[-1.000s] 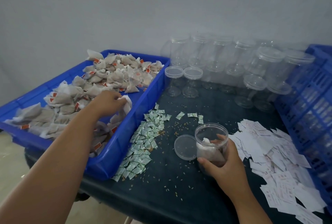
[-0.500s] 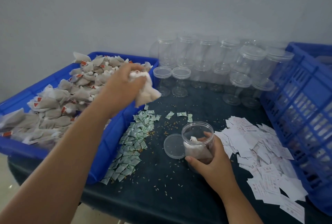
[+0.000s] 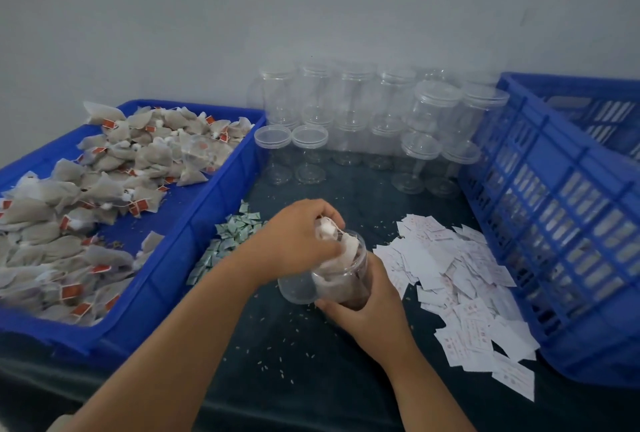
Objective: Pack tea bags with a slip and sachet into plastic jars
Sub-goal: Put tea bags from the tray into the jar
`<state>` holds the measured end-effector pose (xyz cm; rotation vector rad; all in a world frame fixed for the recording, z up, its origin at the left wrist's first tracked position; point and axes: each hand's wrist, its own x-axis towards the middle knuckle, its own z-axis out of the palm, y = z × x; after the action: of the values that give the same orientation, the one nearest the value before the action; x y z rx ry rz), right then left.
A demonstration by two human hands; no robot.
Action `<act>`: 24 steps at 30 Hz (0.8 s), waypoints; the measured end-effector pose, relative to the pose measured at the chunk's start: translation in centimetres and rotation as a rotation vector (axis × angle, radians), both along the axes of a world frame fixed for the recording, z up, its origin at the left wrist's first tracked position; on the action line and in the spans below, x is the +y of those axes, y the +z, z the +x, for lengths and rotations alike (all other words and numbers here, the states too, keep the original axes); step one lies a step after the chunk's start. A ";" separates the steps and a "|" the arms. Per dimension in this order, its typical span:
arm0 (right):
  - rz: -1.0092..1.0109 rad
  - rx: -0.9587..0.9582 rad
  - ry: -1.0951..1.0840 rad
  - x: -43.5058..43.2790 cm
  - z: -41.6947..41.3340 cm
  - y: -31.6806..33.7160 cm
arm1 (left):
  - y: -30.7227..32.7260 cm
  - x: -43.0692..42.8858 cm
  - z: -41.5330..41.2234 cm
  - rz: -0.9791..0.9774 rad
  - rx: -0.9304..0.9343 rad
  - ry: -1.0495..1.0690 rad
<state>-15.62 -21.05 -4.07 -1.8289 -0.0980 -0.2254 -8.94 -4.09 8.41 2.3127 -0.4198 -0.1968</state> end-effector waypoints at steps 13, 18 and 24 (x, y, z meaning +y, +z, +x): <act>0.051 -0.016 -0.017 -0.1 0.0 0.1 | -0.7 -0.6 -0.5 0.029 -0.183 -0.040; 0.034 -0.013 0.001 -0.2 0.1 0.2 | 0.0 -0.2 -1.0 0.111 -0.157 -0.023; 0.015 -0.036 0.000 -0.2 -0.1 -0.2 | 0.5 -0.9 -3.7 0.257 0.041 -0.223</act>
<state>-15.70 -21.27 -4.30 -1.8101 -0.1205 -0.2586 -12.67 -5.01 8.92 2.5045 -0.6650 -0.4293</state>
